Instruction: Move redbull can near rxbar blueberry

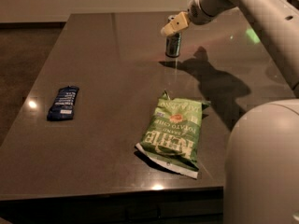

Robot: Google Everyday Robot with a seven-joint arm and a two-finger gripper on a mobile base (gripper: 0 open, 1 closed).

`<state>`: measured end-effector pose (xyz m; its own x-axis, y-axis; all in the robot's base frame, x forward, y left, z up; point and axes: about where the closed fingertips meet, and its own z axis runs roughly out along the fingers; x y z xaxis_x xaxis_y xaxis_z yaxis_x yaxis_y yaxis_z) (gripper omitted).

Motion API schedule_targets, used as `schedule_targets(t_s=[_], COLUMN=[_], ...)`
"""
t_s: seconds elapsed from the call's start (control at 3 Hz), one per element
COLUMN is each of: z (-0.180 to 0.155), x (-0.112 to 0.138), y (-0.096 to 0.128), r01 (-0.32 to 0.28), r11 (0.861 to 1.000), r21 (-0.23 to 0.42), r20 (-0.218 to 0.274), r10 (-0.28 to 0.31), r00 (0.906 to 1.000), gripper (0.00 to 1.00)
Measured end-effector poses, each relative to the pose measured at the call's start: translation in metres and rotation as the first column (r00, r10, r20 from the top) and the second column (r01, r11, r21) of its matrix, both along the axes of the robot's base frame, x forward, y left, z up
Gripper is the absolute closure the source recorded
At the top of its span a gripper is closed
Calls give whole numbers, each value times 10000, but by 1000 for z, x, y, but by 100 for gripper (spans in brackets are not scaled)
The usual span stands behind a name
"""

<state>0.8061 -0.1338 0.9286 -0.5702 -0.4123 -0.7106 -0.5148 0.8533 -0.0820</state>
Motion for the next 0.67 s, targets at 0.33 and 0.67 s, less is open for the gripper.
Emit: schedule_targets(t_s=[0.33, 0.67], z=[-1, -2], x=[3, 4], y=[8, 13], r01=[-235, -466], r11=[9994, 9979], r21=[271, 451], r20=[30, 36], r10=[234, 464], r00=[9997, 9989], gripper=[2, 25])
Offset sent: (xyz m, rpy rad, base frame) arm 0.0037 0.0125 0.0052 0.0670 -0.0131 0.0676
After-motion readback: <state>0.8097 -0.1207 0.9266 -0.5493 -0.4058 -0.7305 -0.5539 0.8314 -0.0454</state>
